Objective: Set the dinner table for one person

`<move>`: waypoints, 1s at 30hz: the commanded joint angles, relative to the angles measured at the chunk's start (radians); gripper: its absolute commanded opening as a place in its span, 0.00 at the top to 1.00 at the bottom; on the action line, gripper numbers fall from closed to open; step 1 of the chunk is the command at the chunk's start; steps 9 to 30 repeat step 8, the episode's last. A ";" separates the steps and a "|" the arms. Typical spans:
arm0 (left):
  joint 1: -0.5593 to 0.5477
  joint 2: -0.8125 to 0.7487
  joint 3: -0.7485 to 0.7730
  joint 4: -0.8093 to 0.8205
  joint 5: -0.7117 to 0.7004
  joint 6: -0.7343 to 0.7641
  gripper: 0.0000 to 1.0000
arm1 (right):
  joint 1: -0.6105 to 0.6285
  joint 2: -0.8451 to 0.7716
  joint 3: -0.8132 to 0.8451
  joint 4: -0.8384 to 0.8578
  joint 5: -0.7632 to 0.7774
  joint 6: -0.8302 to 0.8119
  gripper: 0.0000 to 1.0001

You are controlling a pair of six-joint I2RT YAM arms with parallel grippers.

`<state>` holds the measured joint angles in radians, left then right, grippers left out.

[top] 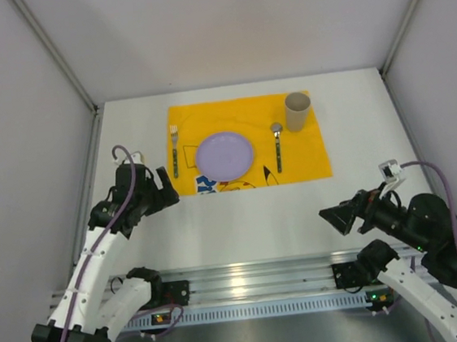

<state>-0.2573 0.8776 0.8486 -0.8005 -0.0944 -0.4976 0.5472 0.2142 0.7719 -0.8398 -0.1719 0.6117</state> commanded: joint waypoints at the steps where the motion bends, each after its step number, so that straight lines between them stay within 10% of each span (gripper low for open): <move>1: -0.005 -0.022 -0.008 0.055 -0.011 -0.001 0.07 | 0.002 -0.051 0.066 -0.137 0.066 0.016 0.00; 30: -0.007 -0.048 -0.011 0.058 -0.025 -0.005 0.07 | 0.000 -0.104 0.075 -0.209 0.057 -0.001 0.00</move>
